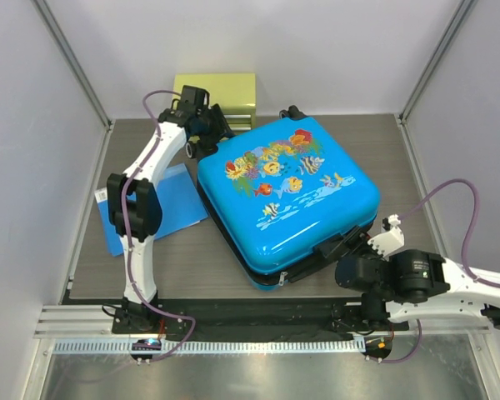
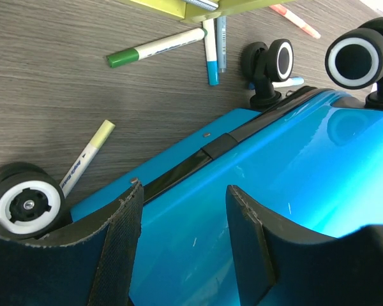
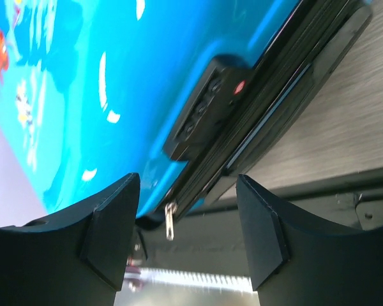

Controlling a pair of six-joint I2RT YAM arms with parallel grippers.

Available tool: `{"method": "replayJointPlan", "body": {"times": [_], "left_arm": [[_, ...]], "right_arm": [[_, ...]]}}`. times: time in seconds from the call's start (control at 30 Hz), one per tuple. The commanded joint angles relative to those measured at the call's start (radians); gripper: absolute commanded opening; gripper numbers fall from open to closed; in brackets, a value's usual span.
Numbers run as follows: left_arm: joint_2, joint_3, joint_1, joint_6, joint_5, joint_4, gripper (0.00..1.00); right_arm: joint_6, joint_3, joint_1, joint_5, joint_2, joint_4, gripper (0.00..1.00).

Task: Pack the luggage
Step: Zip the luggage at the center of the board.

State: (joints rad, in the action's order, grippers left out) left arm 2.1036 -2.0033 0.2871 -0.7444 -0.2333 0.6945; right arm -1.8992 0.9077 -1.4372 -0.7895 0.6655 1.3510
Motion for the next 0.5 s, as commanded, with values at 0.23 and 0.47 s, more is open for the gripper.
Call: {"method": "replayJointPlan", "body": {"times": [0.23,0.47], "left_arm": [[-0.008,0.076,-0.009,0.109,-0.072,0.086,0.56],[-0.065,0.21,-0.009,0.152,-0.115,0.103,0.56]], "right_arm": [[-0.231,-0.139,-0.003,-0.304,0.052,0.114,0.67],[-0.248,-0.181,-0.002,-0.407,0.054,0.099,0.66]]}}
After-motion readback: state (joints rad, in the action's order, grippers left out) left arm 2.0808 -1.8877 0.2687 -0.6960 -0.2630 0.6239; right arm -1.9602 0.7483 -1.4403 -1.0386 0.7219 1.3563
